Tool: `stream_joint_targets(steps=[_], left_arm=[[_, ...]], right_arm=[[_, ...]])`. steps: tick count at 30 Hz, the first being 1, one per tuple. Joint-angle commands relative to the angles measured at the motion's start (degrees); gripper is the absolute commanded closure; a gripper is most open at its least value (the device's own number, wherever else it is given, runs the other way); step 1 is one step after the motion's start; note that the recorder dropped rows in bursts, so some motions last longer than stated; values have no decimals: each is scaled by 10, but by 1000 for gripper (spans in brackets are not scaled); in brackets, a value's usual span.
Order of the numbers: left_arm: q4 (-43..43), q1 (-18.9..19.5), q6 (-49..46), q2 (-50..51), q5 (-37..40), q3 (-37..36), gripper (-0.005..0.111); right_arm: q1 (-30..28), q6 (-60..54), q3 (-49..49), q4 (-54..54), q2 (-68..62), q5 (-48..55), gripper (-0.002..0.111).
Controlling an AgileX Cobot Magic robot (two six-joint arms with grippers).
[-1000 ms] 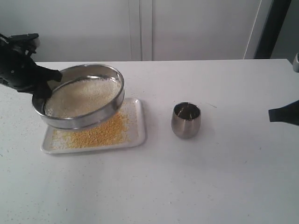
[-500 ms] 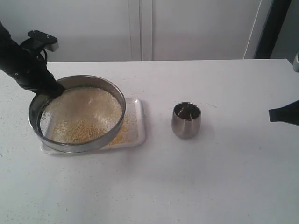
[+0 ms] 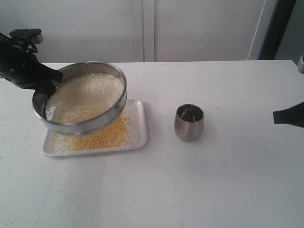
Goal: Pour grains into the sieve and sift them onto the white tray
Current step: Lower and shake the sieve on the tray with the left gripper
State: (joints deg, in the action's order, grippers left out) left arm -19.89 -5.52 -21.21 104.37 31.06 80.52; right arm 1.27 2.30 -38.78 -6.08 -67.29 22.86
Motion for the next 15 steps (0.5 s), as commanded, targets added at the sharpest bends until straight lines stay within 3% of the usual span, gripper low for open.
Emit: stream_joint_targets(steps=[1, 3, 4, 7, 8, 12, 13, 15], left_arm=[[-5, 3, -161, -10, 89, 3, 107], [-19, 33, 156, -10, 37, 3, 107], [-20, 37, 140, -10, 36, 3, 107], [-13, 18, -171, -11, 110, 3, 107], [-13, 15, -196, -11, 125, 3, 107], [-24, 19, 86, -10, 52, 3, 107], [-24, 17, 91, -10, 44, 3, 107], [-7, 6, -31, -10, 52, 3, 107]], right_arm=[[-3, 1, 2, 1, 3, -4, 108], [-3, 1, 2, 1, 3, -4, 108], [-3, 1, 2, 1, 3, -4, 108], [-3, 1, 2, 1, 3, -4, 108], [-3, 1, 2, 1, 3, -3, 108], [-3, 1, 2, 1, 3, -3, 108], [-3, 1, 2, 1, 3, -3, 108], [-3, 1, 2, 1, 3, -3, 108]])
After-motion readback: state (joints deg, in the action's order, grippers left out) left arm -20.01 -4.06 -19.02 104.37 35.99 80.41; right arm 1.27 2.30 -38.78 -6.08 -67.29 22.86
